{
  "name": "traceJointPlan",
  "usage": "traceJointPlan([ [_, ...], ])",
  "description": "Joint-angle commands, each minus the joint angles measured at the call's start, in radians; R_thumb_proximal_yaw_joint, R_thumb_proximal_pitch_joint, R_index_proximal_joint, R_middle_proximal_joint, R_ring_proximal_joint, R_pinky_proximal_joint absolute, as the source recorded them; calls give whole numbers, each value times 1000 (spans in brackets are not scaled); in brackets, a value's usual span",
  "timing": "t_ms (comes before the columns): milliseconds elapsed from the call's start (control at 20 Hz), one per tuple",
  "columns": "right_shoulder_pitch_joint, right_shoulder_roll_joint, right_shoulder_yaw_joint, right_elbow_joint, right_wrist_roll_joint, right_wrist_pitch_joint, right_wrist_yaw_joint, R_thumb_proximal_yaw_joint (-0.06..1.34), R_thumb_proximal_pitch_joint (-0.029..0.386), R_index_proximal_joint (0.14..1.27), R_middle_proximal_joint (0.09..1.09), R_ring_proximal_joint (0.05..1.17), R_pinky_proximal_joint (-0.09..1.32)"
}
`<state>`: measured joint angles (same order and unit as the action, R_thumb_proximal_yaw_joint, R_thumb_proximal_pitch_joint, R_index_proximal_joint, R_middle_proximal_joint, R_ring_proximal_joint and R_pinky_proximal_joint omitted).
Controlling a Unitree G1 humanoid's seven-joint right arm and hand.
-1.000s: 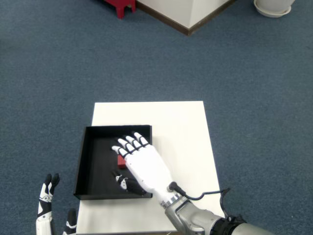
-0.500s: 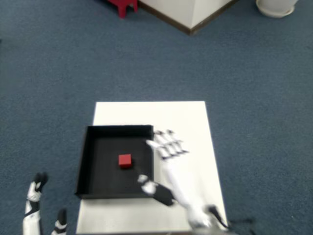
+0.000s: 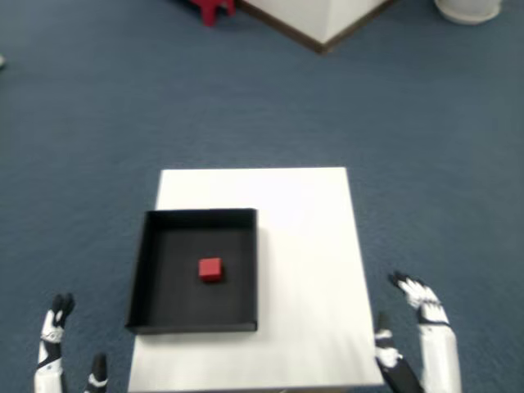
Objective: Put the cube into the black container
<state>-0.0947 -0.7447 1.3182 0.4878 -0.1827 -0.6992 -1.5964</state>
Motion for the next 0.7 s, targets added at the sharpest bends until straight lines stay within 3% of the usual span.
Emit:
traceJointPlan([
  [50, -4, -12, -43, -3, 6, -243, -23, 345, 303, 334, 300, 294, 165],
  [150, -6, -14, -52, 10, 7, -309, -15, 295, 304, 324, 295, 293, 160],
  [300, -27, 6, -58, 115, 33, -343, 4, 263, 308, 308, 283, 287, 141],
  [700, -68, 143, -30, 377, 101, -422, 70, 183, 312, 264, 257, 273, 96],
])
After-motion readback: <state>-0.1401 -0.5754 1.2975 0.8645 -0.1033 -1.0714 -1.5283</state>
